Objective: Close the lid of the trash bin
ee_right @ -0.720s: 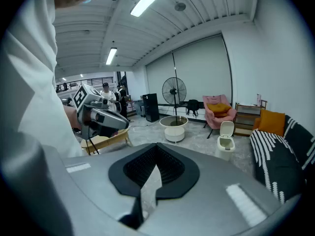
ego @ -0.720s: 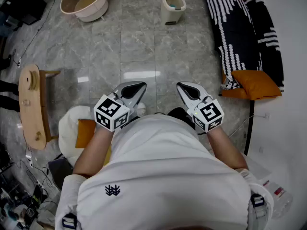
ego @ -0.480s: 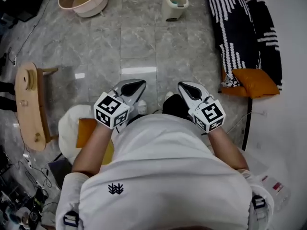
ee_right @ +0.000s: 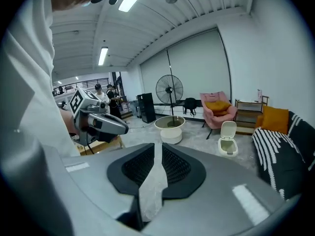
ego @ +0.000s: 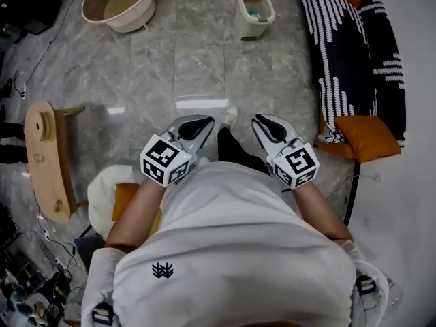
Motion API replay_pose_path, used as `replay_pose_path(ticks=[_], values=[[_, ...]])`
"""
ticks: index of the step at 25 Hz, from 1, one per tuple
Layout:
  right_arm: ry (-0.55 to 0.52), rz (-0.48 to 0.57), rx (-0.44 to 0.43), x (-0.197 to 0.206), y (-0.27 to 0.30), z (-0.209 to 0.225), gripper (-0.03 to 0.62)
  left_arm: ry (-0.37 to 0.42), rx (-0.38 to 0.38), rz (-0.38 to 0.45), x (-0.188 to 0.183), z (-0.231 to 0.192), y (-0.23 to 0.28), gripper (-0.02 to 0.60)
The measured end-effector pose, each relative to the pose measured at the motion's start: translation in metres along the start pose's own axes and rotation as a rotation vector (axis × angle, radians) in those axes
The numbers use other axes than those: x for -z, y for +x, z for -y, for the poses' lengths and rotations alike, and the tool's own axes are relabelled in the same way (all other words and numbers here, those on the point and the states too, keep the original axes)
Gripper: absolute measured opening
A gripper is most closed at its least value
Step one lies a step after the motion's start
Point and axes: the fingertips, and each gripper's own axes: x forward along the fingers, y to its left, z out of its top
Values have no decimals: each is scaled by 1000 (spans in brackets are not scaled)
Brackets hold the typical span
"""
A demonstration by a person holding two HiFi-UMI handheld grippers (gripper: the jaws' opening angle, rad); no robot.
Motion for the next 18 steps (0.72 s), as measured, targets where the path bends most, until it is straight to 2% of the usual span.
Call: replay_pose_path(ticks=[5,9,13,18], values=[[-28,34,-8,-42,30,72,26,-3,-31,-26,-52,-44,50,57],[-40,58,40,-60,37,144,26,14,-28,-19,-96,-75,109,58],[-1,71,89,-70,42,196,26,43,-6,-14,-137,-99,157,58],[59,84,142,-73,47,240,26,52,8,-38,-166,-134,203,58]])
